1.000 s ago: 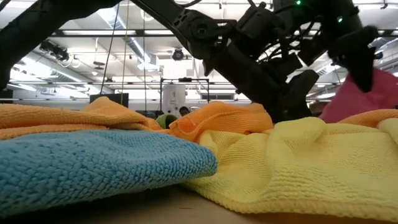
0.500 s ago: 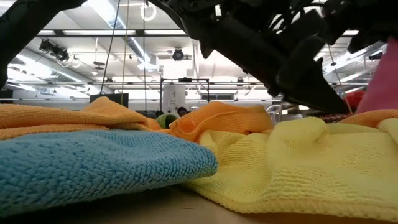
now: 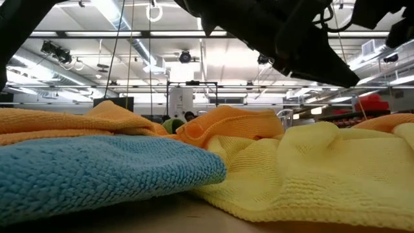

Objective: Fold microfiber towels
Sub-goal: Fold the pink microfiber cloth

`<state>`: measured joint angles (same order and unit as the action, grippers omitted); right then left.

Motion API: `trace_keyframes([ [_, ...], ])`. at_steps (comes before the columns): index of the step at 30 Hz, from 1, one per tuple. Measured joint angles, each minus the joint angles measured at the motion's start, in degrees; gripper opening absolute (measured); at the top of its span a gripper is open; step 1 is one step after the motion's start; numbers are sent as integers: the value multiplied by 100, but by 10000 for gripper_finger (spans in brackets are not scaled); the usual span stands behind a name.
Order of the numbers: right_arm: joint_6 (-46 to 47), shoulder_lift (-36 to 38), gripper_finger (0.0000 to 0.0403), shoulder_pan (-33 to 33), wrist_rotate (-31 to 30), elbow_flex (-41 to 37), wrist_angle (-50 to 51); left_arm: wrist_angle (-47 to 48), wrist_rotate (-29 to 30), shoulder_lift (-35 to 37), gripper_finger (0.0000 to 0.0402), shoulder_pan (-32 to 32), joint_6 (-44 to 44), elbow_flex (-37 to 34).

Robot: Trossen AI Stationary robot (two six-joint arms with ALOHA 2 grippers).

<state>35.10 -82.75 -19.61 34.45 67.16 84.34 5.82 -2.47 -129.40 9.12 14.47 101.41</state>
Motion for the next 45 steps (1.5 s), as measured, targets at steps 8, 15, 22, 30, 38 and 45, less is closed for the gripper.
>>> trace_keyframes([
  [8,15,-3,14,-110,-170,-2,-150,586,-561,-4,112,531,1094,-4],
  [15,191,-108,13,-26,-335,-2,-339,1035,-128,214,80,967,1322,-196],
  [22,253,-196,13,-1,-275,-2,-281,-536,557,1417,10,1178,1135,-2122],
  [30,636,-299,13,-73,157,372,-314,-1227,832,2722,39,1160,575,-3617],
  [38,-966,-1577,12,-35,362,1165,-303,-1451,860,2922,38,1116,563,-3926],
  [45,-2476,-1920,12,396,276,1746,406,-1314,869,2900,20,1097,457,-3921],
])
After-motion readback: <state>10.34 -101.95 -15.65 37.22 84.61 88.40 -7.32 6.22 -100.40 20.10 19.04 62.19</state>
